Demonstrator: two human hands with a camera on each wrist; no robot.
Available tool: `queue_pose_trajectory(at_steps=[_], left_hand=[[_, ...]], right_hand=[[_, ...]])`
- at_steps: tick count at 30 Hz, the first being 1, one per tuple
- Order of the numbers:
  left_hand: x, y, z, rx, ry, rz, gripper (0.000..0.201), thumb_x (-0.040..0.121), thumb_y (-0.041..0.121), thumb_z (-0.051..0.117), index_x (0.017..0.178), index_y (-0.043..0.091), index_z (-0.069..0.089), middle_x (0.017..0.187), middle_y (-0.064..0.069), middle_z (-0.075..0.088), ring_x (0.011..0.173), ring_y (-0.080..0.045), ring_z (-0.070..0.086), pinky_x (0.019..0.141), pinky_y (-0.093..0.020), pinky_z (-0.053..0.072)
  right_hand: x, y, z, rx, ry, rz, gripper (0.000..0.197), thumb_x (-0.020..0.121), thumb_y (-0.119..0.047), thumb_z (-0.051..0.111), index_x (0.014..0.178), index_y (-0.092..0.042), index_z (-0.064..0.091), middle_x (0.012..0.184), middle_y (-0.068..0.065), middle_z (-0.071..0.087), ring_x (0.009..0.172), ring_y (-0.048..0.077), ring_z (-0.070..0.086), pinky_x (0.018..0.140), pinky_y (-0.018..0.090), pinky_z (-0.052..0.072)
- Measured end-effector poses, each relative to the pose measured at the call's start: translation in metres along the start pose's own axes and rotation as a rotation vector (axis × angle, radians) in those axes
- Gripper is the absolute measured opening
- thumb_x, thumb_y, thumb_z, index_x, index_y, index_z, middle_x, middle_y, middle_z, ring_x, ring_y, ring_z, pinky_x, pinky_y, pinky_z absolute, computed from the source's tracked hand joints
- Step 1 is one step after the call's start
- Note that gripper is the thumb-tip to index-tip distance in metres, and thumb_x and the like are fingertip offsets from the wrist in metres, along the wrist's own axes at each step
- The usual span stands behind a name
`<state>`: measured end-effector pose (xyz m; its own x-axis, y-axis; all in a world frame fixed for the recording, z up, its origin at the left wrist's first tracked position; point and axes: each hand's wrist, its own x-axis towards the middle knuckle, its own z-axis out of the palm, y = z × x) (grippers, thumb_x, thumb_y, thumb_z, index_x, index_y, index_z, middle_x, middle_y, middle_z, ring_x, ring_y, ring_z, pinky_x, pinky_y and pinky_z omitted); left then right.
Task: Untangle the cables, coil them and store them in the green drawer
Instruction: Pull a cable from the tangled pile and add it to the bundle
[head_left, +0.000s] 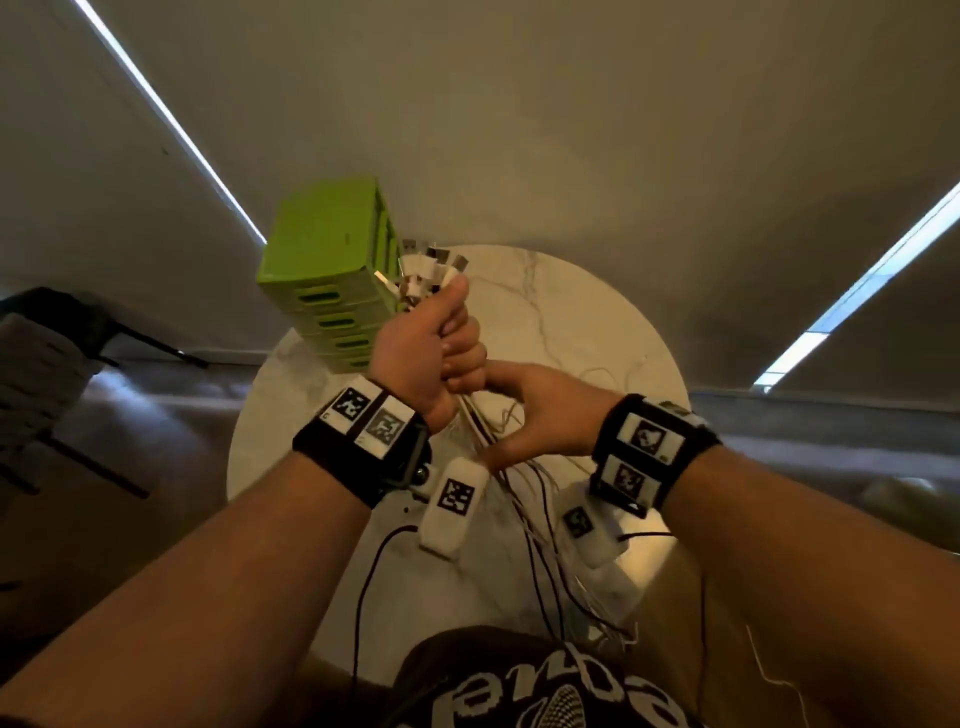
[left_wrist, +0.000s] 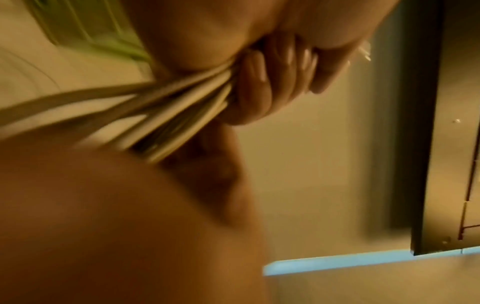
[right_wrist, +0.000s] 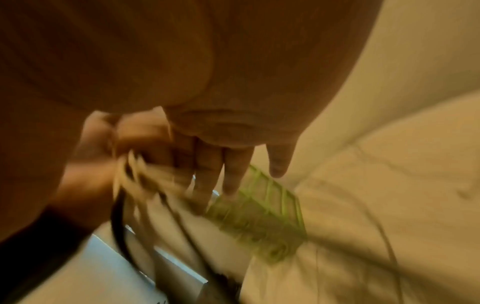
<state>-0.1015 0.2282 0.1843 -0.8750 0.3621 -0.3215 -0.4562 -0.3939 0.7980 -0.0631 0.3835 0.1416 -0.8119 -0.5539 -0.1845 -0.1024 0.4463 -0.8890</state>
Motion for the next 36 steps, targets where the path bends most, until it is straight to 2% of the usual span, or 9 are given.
queue_pose_trajectory(at_steps=[2, 4, 6, 15, 20, 25, 32, 34, 36], left_hand=[[0.001, 0.004, 0.015, -0.025, 0.002, 0.023, 0.053, 0.104, 0.037, 0.049, 0.057, 0.021, 0.028, 0.045, 0.006, 0.019, 0.034, -0.008, 0.015, 0.038, -0.015, 0.012], [0.004, 0.013, 0.02, -0.056, 0.003, 0.054, 0.055, 0.104, 0.038, 0.049, 0.055, 0.022, 0.029, 0.045, 0.006, 0.019, 0.035, -0.008, 0.014, 0.039, -0.016, 0.011], [0.006, 0.021, 0.018, -0.08, 0.01, 0.078, 0.057, 0.103, 0.04, 0.049, 0.052, 0.024, 0.03, 0.045, 0.007, 0.018, 0.035, -0.008, 0.014, 0.039, -0.017, 0.009], [0.005, 0.008, 0.002, -0.212, 0.054, 0.081, 0.051, 0.101, 0.041, 0.051, 0.06, 0.023, 0.026, 0.045, 0.007, 0.019, 0.035, -0.009, 0.013, 0.04, -0.021, 0.01], [0.008, -0.004, 0.009, -0.098, 0.07, 0.056, 0.05, 0.101, 0.04, 0.051, 0.06, 0.023, 0.027, 0.046, 0.007, 0.019, 0.036, -0.009, 0.013, 0.041, -0.022, 0.008], [0.002, -0.049, 0.012, 0.023, 0.071, -0.052, 0.05, 0.102, 0.034, 0.052, 0.06, 0.022, 0.028, 0.046, 0.005, 0.019, 0.034, -0.009, 0.015, 0.04, -0.019, 0.009], [0.002, -0.07, 0.002, 0.026, 0.116, -0.086, 0.05, 0.102, 0.032, 0.053, 0.06, 0.021, 0.027, 0.046, 0.005, 0.02, 0.035, -0.009, 0.016, 0.04, -0.022, 0.012], [0.003, -0.078, 0.005, 0.033, 0.093, -0.083, 0.05, 0.102, 0.032, 0.052, 0.06, 0.021, 0.027, 0.046, 0.004, 0.021, 0.035, -0.01, 0.017, 0.041, -0.023, 0.015], [0.005, -0.09, 0.012, 0.043, 0.054, -0.08, 0.051, 0.104, 0.032, 0.051, 0.059, 0.02, 0.029, 0.047, 0.003, 0.021, 0.038, -0.012, 0.017, 0.043, -0.026, 0.019]], right_hand=[[0.006, 0.013, 0.023, 0.113, -0.113, 0.072, 0.045, 0.069, -0.04, 0.086, 0.107, -0.019, 0.072, 0.102, -0.005, 0.075, 0.097, 0.011, 0.069, 0.089, 0.033, 0.055], [0.001, 0.029, 0.037, 0.14, -0.25, 0.192, 0.008, 0.082, -0.024, 0.082, 0.083, -0.025, 0.074, 0.075, 0.0, 0.073, 0.073, 0.017, 0.07, 0.072, 0.028, 0.056], [-0.008, 0.048, 0.032, 0.012, -0.255, 0.303, 0.009, 0.091, -0.027, 0.075, 0.082, -0.029, 0.074, 0.064, -0.002, 0.067, 0.062, 0.016, 0.064, 0.064, 0.022, 0.051], [-0.076, 0.12, -0.076, -0.524, 0.555, 0.714, 0.033, 0.091, -0.025, 0.055, 0.121, -0.034, 0.067, 0.117, 0.005, 0.071, 0.104, 0.03, 0.065, 0.083, 0.036, 0.054], [-0.097, 0.158, -0.038, -0.595, 0.159, 0.805, 0.04, 0.092, -0.033, 0.053, 0.13, -0.036, 0.064, 0.131, 0.001, 0.067, 0.115, 0.025, 0.063, 0.099, 0.036, 0.05], [-0.118, 0.19, 0.024, -0.414, -0.119, 0.968, 0.082, 0.092, -0.038, 0.06, 0.16, -0.042, 0.015, 0.156, 0.011, 0.044, 0.134, 0.03, 0.051, 0.108, 0.037, 0.046], [-0.118, 0.222, 0.013, -0.18, 0.317, 1.055, 0.08, 0.068, -0.039, 0.075, 0.139, -0.031, 0.04, 0.112, 0.005, 0.063, 0.095, 0.027, 0.063, 0.085, 0.039, 0.056], [-0.121, 0.235, 0.007, -0.053, 0.477, 1.103, 0.09, 0.061, -0.041, 0.079, 0.14, -0.028, 0.039, 0.12, 0.005, 0.06, 0.099, 0.027, 0.062, 0.086, 0.042, 0.056], [-0.128, 0.233, 0.003, 0.059, 0.563, 1.188, 0.058, 0.072, -0.038, 0.08, 0.119, -0.014, 0.054, 0.115, 0.008, 0.058, 0.093, 0.028, 0.06, 0.081, 0.039, 0.055]])
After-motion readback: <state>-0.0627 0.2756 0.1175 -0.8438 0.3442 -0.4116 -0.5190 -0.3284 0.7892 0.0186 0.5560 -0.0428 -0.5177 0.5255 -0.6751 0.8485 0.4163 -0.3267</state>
